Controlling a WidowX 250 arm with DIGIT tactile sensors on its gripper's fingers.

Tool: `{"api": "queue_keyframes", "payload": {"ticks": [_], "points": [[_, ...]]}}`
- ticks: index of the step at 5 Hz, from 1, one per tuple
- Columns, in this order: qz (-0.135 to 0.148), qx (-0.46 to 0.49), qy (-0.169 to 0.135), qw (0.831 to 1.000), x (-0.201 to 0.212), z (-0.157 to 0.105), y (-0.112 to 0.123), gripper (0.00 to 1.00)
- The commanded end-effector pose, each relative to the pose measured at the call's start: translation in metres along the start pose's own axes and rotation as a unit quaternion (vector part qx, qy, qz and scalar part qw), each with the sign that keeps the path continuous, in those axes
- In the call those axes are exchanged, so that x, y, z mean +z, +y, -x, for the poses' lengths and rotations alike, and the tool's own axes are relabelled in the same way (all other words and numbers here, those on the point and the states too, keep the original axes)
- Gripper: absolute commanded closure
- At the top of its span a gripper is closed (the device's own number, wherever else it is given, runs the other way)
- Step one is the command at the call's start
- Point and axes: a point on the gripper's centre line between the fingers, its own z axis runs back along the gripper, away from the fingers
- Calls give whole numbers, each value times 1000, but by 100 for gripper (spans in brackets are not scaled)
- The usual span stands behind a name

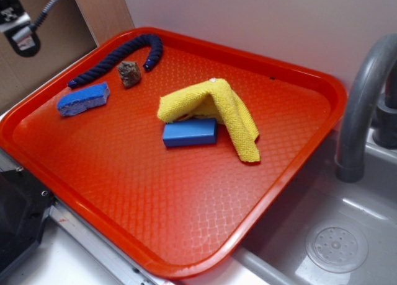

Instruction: Grab the blue sponge.

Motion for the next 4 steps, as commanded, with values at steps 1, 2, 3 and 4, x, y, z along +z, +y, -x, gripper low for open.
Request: {"api": "queue_keyframes", "payload": {"ticks": [1,2,3,4], "points": [[-15,-28,21,999,-37,-21,32,0],[1,-55,49,997,-64,-16,26,0],[-3,-75,68,995,-82,-18,29,0],[9,-89,80,993,-95,-11,24,0]]}}
